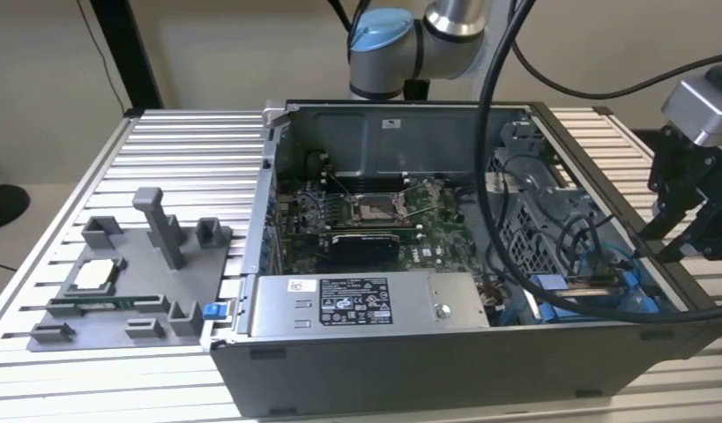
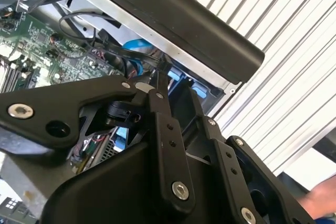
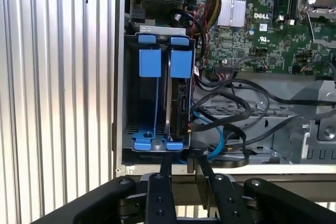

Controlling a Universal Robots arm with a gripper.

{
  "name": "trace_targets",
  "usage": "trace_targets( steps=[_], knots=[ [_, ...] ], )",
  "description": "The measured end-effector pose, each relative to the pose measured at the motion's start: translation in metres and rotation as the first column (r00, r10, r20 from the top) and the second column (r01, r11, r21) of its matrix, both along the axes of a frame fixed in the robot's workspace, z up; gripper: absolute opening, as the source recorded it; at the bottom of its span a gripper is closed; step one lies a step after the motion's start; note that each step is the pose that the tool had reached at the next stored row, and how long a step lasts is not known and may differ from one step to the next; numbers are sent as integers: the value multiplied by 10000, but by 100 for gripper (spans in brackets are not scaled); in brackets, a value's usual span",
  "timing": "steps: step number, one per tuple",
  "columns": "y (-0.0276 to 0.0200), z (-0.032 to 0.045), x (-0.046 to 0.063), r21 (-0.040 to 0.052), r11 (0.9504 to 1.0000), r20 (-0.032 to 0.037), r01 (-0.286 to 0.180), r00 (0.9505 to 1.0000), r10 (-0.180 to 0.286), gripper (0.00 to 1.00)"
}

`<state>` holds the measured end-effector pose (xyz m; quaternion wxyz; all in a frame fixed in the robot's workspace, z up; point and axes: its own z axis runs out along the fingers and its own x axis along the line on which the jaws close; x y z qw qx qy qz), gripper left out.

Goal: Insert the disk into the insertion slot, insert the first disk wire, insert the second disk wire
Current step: 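Insert the second disk wire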

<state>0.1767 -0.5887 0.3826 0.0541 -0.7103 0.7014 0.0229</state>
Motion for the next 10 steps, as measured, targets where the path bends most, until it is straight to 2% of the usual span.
trace_targets(
  steps=[1,4,5,10],
  knots=[
    [-6,0,1,58,10000,0,-1,10000,1,100],
    [-15,-4,1,382,9993,0,-1,10000,1,100],
    [-19,-8,1,449,9990,0,0,10000,0,100],
    [-46,-40,19,469,9989,1,-85,10000,85,100]
  ],
)
